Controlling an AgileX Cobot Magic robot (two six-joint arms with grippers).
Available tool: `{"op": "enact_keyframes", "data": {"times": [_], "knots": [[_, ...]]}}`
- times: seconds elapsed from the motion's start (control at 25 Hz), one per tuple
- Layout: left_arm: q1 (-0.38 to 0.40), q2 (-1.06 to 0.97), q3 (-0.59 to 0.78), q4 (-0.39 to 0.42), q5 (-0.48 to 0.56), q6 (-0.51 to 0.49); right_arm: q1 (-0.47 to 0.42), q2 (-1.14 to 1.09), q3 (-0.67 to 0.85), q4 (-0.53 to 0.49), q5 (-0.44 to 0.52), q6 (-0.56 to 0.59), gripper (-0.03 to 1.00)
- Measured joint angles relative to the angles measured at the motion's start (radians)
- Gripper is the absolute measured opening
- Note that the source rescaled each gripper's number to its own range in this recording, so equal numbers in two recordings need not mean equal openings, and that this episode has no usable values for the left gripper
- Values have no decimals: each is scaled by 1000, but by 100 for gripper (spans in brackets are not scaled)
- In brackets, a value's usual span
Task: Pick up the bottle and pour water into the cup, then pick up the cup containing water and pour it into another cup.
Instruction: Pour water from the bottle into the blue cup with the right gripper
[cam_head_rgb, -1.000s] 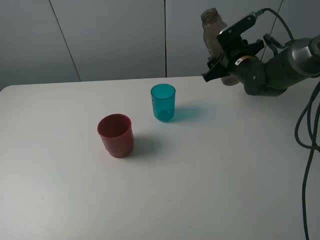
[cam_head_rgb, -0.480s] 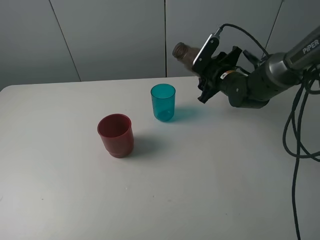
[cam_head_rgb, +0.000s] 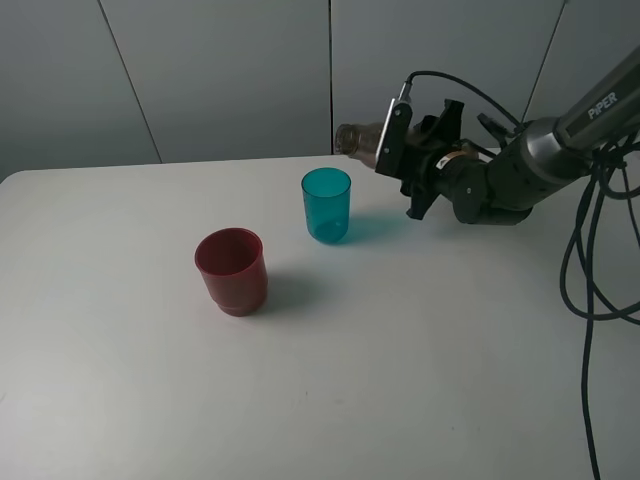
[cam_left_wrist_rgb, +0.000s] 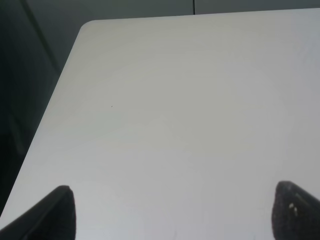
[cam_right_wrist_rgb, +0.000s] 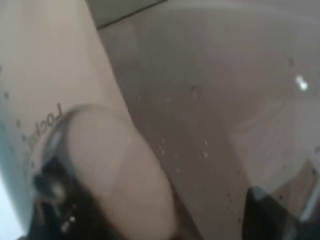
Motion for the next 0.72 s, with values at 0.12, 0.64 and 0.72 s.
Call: {"op": "enact_keyframes", "data": {"times": [0.12,0.64,0.72], "knots": [[0,0,0,0,0,0,0,0,0,-18,-2,-51,1],[0,0,0,0,0,0,0,0,-1,-27,-4,-226,1],[0,0,0,0,0,0,0,0,-1,-27,-6,-228,1]]}}
